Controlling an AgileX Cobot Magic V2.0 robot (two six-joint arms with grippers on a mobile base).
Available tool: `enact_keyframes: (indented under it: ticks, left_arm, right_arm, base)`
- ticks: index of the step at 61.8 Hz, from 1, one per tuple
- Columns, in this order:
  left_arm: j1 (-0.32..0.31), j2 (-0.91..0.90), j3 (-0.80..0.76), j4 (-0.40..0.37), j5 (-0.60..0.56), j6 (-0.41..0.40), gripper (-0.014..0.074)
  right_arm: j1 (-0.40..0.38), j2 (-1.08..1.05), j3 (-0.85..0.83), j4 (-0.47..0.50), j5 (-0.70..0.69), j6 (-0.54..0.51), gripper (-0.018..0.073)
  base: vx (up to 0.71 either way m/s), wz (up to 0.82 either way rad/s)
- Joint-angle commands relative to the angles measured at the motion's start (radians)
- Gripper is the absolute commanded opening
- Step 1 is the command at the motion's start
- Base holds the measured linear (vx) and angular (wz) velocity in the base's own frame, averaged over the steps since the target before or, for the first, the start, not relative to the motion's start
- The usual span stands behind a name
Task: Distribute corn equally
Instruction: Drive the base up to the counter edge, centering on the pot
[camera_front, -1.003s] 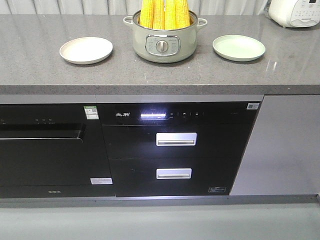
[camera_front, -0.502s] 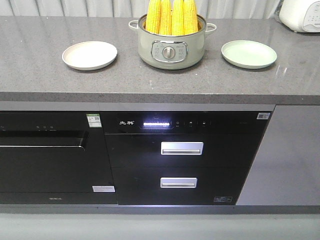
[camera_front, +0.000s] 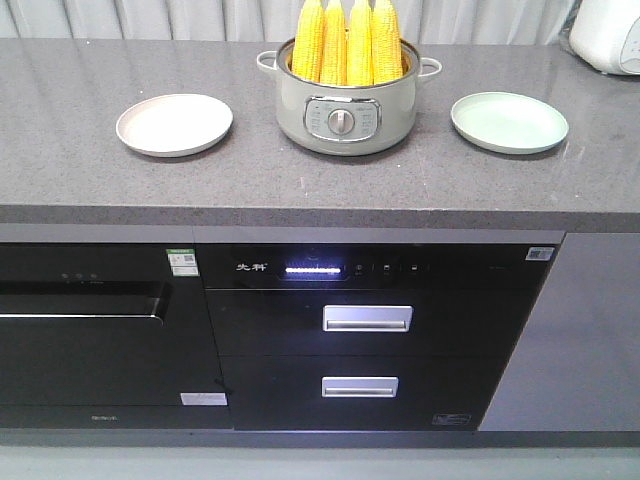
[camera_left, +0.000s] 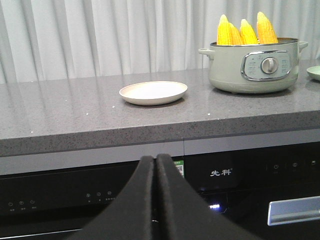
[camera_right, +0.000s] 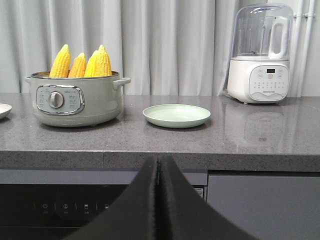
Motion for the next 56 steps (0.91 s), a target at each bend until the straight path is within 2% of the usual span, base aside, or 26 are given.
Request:
enact_keyframes:
  ticks: [1,56]
  left_arm:
    - [0.002,-0.016,0.003,-0.002,-0.077,-0.002,-0.0007]
    - [0.002,-0.016,0.003,-0.002,-0.077,-0.002,-0.0007]
  right_arm:
    - [-0.006,-0.006,0.009,-0.01,-0.073,-0.008,-0.0004]
    - [-0.006,-0.006,0.009,-0.01,-0.073,-0.008,-0.0004]
  base:
    - [0.11,-0.02]
    - [0.1,-0.04]
